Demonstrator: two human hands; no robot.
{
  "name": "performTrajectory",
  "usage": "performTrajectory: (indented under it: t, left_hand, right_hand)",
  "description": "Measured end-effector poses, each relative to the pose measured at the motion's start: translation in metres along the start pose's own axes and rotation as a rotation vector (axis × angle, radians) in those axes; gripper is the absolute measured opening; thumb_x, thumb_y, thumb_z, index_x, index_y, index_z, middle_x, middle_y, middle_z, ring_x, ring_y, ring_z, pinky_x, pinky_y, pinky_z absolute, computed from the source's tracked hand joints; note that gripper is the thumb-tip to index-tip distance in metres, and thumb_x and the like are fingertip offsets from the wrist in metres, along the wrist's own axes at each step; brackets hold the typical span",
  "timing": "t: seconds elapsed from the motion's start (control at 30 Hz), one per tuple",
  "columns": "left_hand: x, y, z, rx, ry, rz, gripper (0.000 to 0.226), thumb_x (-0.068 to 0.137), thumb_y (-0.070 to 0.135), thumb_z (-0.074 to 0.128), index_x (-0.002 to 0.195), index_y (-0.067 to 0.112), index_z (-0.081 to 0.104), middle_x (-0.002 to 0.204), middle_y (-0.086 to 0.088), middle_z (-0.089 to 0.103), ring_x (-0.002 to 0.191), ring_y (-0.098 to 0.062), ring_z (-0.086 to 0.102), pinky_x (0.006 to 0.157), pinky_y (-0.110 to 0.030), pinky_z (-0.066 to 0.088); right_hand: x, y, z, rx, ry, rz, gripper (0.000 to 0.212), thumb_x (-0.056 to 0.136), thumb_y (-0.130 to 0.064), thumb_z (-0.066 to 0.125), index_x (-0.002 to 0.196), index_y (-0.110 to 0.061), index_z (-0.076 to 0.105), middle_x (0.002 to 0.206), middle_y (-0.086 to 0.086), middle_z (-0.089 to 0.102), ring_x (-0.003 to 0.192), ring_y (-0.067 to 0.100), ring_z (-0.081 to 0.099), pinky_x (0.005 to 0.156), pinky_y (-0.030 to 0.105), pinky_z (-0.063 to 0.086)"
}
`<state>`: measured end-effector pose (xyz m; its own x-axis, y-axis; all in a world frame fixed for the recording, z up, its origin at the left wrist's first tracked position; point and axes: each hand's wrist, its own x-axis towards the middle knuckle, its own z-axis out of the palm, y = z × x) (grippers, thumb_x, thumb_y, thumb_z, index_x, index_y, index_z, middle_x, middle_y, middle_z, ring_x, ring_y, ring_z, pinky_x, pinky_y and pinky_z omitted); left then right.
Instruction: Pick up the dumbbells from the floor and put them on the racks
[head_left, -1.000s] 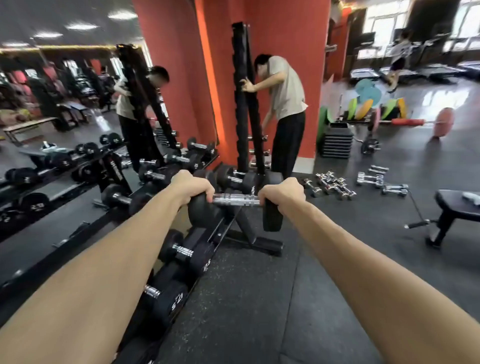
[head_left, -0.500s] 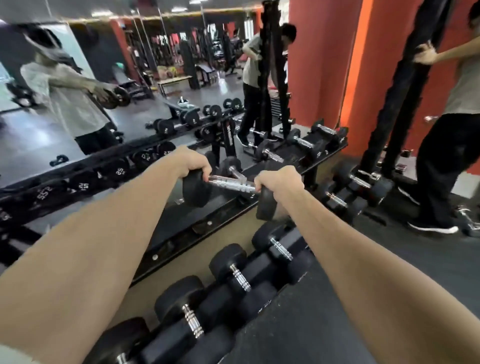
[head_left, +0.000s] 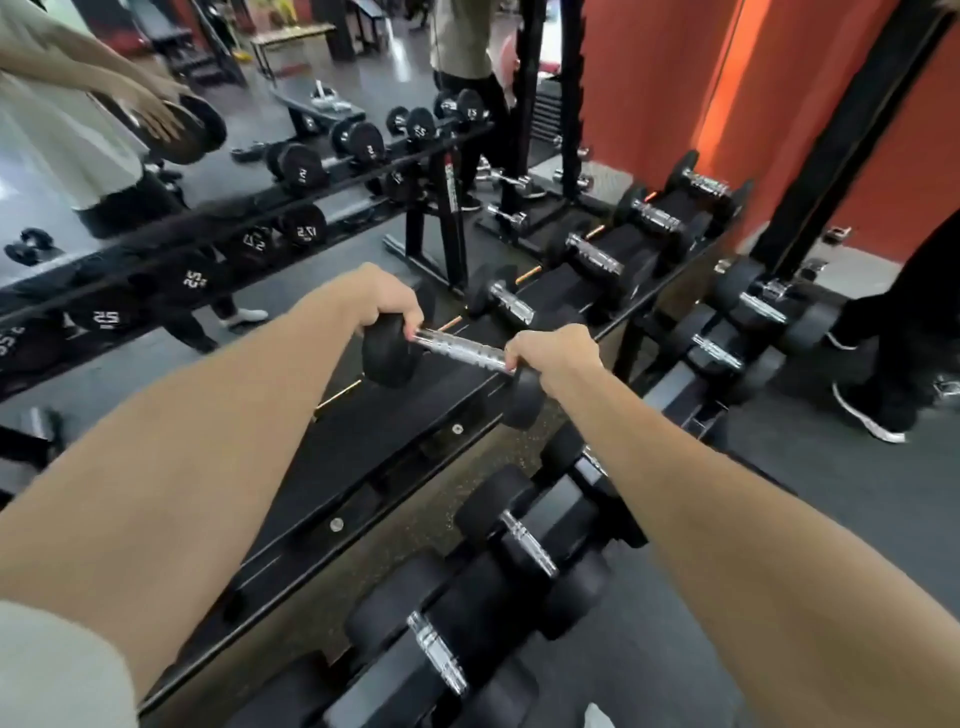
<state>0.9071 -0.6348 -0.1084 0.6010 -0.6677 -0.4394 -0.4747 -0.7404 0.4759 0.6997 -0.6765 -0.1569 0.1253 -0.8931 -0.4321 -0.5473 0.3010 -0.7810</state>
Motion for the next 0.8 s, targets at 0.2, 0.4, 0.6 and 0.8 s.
performTrajectory:
  t: [0.2, 0.4, 0.6, 0.8]
  left_hand:
    - [0.076, -0.014, -0.021, 0.211, -0.101, 0.025, 0.018, 0.072, 0.0, 0.076, 0.063, 0.002, 0.06, 0.061, -0.012, 0.062, 0.055, -0.024, 0.055, 0.049, -0.019, 0.043]
    - [0.131, -0.032, -0.026, 0.213, -0.05, 0.107, 0.044, 0.063, 0.006, 0.083, 0.105, -0.006, 0.071, 0.106, -0.015, 0.07, 0.088, -0.025, 0.069, 0.082, -0.035, 0.059]
    - [0.159, -0.063, 0.004, 0.267, -0.097, 0.122, 0.078, 0.055, 0.007, 0.087, 0.129, -0.001, 0.06, 0.12, -0.016, 0.065, 0.09, -0.028, 0.064, 0.081, -0.035, 0.06]
    - [0.177, -0.068, 0.012, 0.318, -0.091, 0.225, 0.073, 0.051, 0.007, 0.083, 0.12, 0.007, 0.059, 0.116, -0.014, 0.063, 0.087, -0.03, 0.06, 0.075, -0.037, 0.059]
  right_hand:
    - [0.026, -0.009, 0.077, 0.137, 0.082, 0.157, 0.041, 0.04, -0.017, 0.078, 0.078, -0.005, 0.068, 0.079, 0.01, 0.069, 0.074, 0.029, 0.07, 0.073, 0.042, 0.065]
    - [0.053, -0.011, 0.136, 0.13, 0.127, 0.236, 0.043, 0.04, -0.023, 0.076, 0.078, -0.007, 0.066, 0.082, 0.01, 0.068, 0.074, 0.028, 0.069, 0.073, 0.042, 0.065]
    - [0.05, 0.01, 0.162, 0.097, 0.136, 0.331, 0.034, 0.054, -0.021, 0.08, 0.08, -0.007, 0.063, 0.073, 0.007, 0.065, 0.063, 0.024, 0.065, 0.065, 0.036, 0.063]
    - [0.06, 0.022, 0.17, 0.15, 0.124, 0.363, 0.035, 0.057, -0.023, 0.08, 0.084, -0.006, 0.065, 0.086, 0.009, 0.068, 0.073, 0.026, 0.067, 0.062, 0.031, 0.056]
